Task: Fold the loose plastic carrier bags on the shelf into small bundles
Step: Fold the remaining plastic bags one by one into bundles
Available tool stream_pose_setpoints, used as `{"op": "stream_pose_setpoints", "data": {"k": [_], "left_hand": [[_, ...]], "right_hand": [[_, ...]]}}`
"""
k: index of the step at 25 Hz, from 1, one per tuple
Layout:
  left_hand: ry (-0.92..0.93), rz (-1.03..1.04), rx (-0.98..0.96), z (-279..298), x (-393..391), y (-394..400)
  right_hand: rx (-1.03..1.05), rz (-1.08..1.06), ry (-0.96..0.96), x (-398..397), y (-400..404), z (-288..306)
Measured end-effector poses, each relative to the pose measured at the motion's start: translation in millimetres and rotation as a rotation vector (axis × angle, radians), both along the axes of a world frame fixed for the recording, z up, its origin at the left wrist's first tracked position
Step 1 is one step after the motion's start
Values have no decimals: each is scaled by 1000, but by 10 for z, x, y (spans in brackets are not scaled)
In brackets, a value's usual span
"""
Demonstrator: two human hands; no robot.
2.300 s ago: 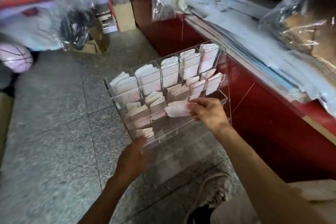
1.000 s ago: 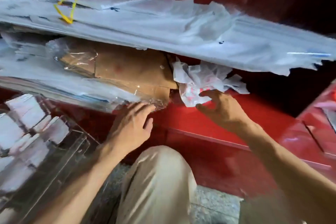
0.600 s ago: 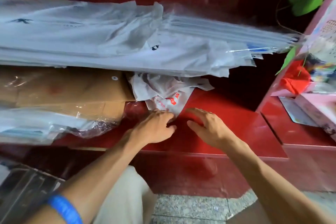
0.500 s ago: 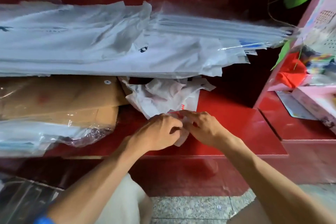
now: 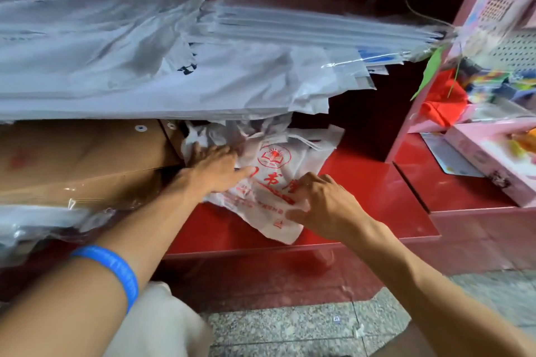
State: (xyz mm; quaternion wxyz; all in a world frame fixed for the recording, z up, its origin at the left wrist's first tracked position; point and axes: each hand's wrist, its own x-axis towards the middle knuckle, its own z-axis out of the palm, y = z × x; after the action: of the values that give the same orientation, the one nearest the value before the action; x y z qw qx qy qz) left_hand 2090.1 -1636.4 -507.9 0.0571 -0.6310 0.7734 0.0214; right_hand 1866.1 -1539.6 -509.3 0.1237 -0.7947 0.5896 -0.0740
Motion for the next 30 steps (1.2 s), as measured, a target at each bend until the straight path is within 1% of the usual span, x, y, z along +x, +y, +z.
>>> {"op": "stream_pose_setpoints", "data": {"k": [1, 3, 4, 6, 8, 9, 10, 11, 12, 13, 15, 16, 18, 20, 21, 22, 24, 26, 28, 29, 30], "left_hand": [[13, 46, -18, -31, 80, -54], [65, 122, -55, -70, 230, -145], [96, 151, -60, -84, 281, -179], [112, 225, -70, -124, 296, -231], [98, 271, -185, -124, 231, -187], [120, 247, -289, -117, 163, -128], [157, 169, -399, -112, 79, -49], [188, 59, -475, -112, -25, 58], [222, -36, -495, -126, -152, 172], [263, -80, -438, -126, -285, 288], [375, -30, -254, -162, -500, 441], [469, 9, -171, -172, -576, 482], [754, 87, 0, -133, -658, 503], [974, 170, 209, -49, -705, 522], [1028, 160, 258, -17, -721, 559], [1030, 99, 240, 13, -741, 606], [965, -76, 13, 76, -772, 732], [970, -223, -231, 153, -748, 871], [964, -350, -464, 197, -649, 972], [914, -387, -552, 197, -580, 997], [866, -384, -578, 148, -492, 976]], "right_hand": [[-16, -14, -43, -55, 20, 4], [-12, -131, -76, -214, 64, 62], [-2, -205, -39, -305, 99, 105], [-46, -315, 129, -454, 194, 160], [-176, -375, 269, -476, 282, 153], [-261, -383, 278, -458, 290, 126], [-330, -388, 238, -439, 273, 103], [-336, -404, 174, -452, 229, 86], [-290, -437, 107, -495, 161, 76], [-221, -480, 47, -549, 89, 67], [-86, -559, -56, -654, -14, 7], [-38, -586, -104, -693, -23, -22], [16, -613, -197, -725, -20, -54], [33, -614, -217, -724, -14, -31], [-6, -619, -215, -721, 3, 1], [-84, -625, -223, -716, 35, 38], [-308, -636, -243, -717, 119, 110], [-519, -611, -253, -679, 196, 196], [-688, -560, -291, -593, 203, 239], [-745, -529, -297, -530, 190, 247], [-775, -498, -276, -468, 158, 227]]}}
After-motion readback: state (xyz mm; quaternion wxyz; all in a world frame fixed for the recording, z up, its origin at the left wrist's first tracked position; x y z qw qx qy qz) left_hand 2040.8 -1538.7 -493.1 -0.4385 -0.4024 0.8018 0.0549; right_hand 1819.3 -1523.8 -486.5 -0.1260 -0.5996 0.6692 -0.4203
